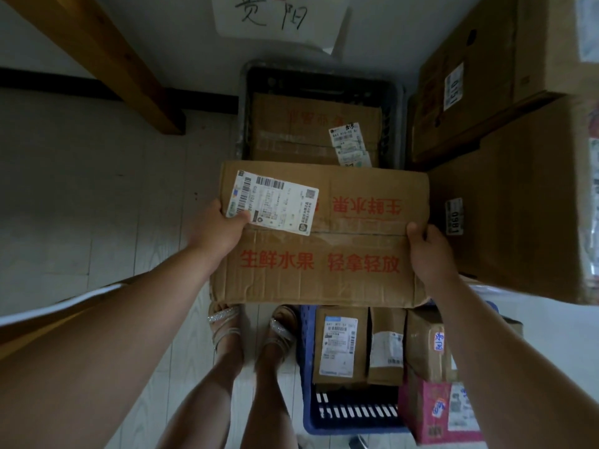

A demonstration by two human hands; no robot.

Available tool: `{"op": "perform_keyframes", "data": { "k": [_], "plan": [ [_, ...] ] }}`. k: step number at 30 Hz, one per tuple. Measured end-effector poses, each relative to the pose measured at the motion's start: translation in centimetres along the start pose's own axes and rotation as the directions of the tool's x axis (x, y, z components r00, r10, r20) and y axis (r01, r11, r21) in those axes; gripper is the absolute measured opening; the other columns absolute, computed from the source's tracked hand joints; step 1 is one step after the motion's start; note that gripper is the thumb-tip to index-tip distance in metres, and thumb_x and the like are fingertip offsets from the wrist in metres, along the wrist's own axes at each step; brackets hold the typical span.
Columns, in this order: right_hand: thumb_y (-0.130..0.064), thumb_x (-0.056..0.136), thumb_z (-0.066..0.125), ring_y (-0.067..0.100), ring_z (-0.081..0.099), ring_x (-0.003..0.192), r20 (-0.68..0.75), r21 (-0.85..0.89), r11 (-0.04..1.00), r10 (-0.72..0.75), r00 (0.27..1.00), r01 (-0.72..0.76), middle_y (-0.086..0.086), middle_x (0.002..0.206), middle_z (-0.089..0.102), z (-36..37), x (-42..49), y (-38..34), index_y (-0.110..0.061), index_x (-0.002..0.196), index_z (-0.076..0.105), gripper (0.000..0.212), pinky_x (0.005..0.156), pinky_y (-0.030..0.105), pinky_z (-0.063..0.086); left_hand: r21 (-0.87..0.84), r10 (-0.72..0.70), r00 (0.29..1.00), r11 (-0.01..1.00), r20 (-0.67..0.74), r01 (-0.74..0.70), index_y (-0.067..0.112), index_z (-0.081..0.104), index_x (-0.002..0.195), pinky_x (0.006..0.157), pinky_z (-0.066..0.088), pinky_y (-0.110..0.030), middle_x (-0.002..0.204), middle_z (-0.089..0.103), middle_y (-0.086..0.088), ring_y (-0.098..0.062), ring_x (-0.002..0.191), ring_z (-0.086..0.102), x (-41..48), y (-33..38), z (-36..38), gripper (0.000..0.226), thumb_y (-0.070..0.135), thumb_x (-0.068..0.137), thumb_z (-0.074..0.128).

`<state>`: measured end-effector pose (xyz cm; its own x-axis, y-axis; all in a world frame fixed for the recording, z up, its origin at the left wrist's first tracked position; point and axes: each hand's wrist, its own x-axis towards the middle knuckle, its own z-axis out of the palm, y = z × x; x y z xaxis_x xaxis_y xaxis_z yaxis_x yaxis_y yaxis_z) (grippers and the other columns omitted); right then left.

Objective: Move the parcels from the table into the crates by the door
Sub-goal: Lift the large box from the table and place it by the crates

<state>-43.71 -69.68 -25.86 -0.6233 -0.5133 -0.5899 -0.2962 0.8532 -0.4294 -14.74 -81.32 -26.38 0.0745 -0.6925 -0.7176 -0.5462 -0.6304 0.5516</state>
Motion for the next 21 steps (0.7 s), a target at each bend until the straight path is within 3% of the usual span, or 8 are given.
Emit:
{"op": "perform_keyframes", "data": {
  "k": [5, 7, 9, 11, 13, 15, 18, 21],
  "plan": [
    [-0.037, 0.101, 0.035, 0.038, 0.049, 0.119, -0.017, -0.019, 0.999, 0.033, 0.999, -0.033, 0.018, 0.134, 0.050, 1.7, 0.6, 0.7, -0.010, 0.139, 0.035, 0.047, 0.084, 0.035, 0.036, 0.080, 0.031, 0.999, 0.996, -0.028, -0.029, 0.014, 0.053, 0.120, 0.083, 0.045, -0.033, 0.122, 0.061, -0.006, -0.025, 0.108, 0.058, 1.1, -1.0, 1.2, 0.032, 0.027, 0.091, 0.058],
    [-0.038, 0.099, 0.041, 0.035, 0.031, 0.137, -0.094, -0.117, 0.991, -0.077, 0.993, 0.066, 0.014, 0.152, 0.031, 2.4, 0.2, 0.8, -0.015, 0.151, 0.015, 0.063, 0.103, 0.040, 0.032, 0.168, 0.166, 0.984, 0.974, -0.059, -0.154, 0.011, 0.046, 0.126, 0.090, 0.046, -0.038, 0.127, 0.056, -0.010, -0.028, 0.115, 0.054, 1.1, -1.2, 1.3, 0.039, 0.023, 0.090, 0.058],
    [-0.052, 0.094, 0.037, 0.028, -0.003, 0.147, -0.012, -0.429, 0.873, -0.263, 0.965, 0.233, 0.006, 0.160, -0.005, 3.0, -0.5, 0.9, -0.027, 0.151, -0.011, 0.079, 0.114, 0.041, 0.008, 0.464, 0.427, 0.904, 0.809, -0.039, -0.362, 0.013, 0.025, 0.144, 0.107, 0.034, -0.044, 0.146, 0.035, -0.015, -0.031, 0.135, 0.034, 1.2, -1.6, 1.4, 0.061, 0.026, 0.091, 0.053],
    [-0.071, 0.085, 0.016, 0.025, -0.030, 0.139, 0.206, -0.645, 0.655, -0.348, 0.915, 0.394, 0.001, 0.150, -0.036, 3.5, -1.0, 1.6, -0.035, 0.139, -0.033, 0.081, 0.112, 0.045, -0.011, 0.739, 0.600, 0.782, 0.449, 0.167, -0.503, 0.021, -0.002, 0.150, 0.114, 0.000, -0.049, 0.157, -0.008, -0.010, -0.030, 0.144, -0.008, 1.3, -2.2, 1.4, 0.073, 0.044, 0.092, 0.036],
    [-0.083, 0.069, -0.005, 0.026, -0.041, 0.132, 0.307, -0.695, 0.582, -0.290, 0.906, 0.422, 0.001, 0.139, -0.049, 3.6, -1.0, 2.0, -0.037, 0.130, -0.042, 0.085, 0.109, 0.048, -0.018, 0.777, 0.555, 0.746, 0.256, 0.369, -0.575, 0.026, -0.020, 0.146, 0.109, -0.016, -0.048, 0.148, -0.034, -0.004, -0.024, 0.135, -0.033, 1.8, -2.9, 1.5, 0.081, 0.063, 0.086, 0.021],
    [-0.085, 0.064, -0.011, 0.028, -0.044, 0.128, 0.349, -0.742, 0.528, -0.220, 0.911, 0.412, 0.004, 0.134, -0.053, 4.0, -0.6, 2.4, -0.035, 0.125, -0.048, 0.087, 0.110, 0.049, -0.018, 0.784, 0.444, 0.773, 0.215, 0.453, -0.583, 0.029, -0.036, 0.135, 0.107, -0.019, -0.048, 0.138, -0.048, -0.002, -0.023, 0.128, -0.044, 2.5, -3.7, 1.7, 0.093, 0.074, 0.081, 0.024],
    [-0.074, 0.085, 0.017, 0.027, -0.039, 0.133, 0.365, -0.760, 0.517, -0.161, 0.917, 0.394, 0.010, 0.142, -0.046, 5.6, 0.4, 2.4, -0.029, 0.129, -0.044, 0.087, 0.113, 0.048, -0.015, 0.813, 0.362, 0.808, 0.187, 0.465, -0.551, 0.029, -0.047, 0.126, 0.107, -0.020, -0.046, 0.133, -0.054, -0.002, -0.023, 0.125, -0.046, 3.9, -4.3, 2.7, 0.102, 0.076, 0.079, 0.030],
    [-0.064, 0.091, 0.030, 0.029, -0.032, 0.139, 0.366, -0.754, 0.537, -0.132, 0.921, 0.377, 0.016, 0.150, -0.036, 7.6, 1.6, 2.4, -0.022, 0.142, -0.032, 0.090, 0.113, 0.042, -0.014, 0.835, 0.331, 0.835, 0.192, 0.440, -0.516, 0.024, -0.043, 0.128, 0.107, -0.019, -0.043, 0.138, -0.047, -0.007, -0.025, 0.128, -0.041, 5.2, -5.1, 4.3, 0.103, 0.073, 0.081, 0.035]
  ]
}}
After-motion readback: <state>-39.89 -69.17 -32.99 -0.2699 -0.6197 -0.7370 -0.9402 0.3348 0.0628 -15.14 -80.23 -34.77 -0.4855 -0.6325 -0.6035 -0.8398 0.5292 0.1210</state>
